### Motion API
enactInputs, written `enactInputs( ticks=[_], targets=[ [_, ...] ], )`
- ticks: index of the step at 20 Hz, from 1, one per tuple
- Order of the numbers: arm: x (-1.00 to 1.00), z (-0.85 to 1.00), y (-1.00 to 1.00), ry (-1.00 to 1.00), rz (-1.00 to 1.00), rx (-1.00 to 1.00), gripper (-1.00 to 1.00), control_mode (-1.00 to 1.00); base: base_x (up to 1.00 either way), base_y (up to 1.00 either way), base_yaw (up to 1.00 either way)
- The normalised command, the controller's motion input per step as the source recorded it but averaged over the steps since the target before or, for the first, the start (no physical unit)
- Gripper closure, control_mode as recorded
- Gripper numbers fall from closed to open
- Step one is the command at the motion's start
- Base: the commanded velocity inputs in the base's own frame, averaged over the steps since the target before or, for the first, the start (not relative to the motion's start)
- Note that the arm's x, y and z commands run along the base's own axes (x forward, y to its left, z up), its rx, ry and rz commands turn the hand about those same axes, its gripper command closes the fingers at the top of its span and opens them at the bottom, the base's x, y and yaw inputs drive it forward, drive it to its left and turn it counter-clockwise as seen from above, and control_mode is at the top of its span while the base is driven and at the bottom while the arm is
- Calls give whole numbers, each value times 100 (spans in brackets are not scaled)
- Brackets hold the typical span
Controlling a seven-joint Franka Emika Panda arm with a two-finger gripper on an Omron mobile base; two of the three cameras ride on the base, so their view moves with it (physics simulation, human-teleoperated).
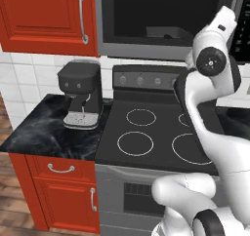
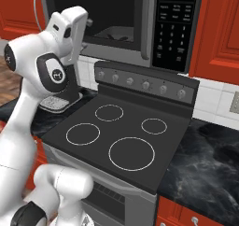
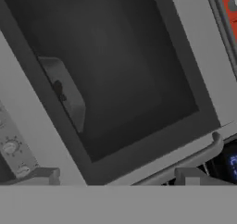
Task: Place the tupperware containing the shrimp and mushroom meal in the microwave. Close the microwave door and press the start button to reheat the meal.
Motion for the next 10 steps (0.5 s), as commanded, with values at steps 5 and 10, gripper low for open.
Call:
enactInputs(
  ticks=[5, 10],
  targets=[
    [-50, 14, -7, -23, -5, 40, -100, -100, 0, 0, 0],
    [-49, 6, -7, -29, -12, 45, -100, -100, 0, 0, 0]
  ],
)
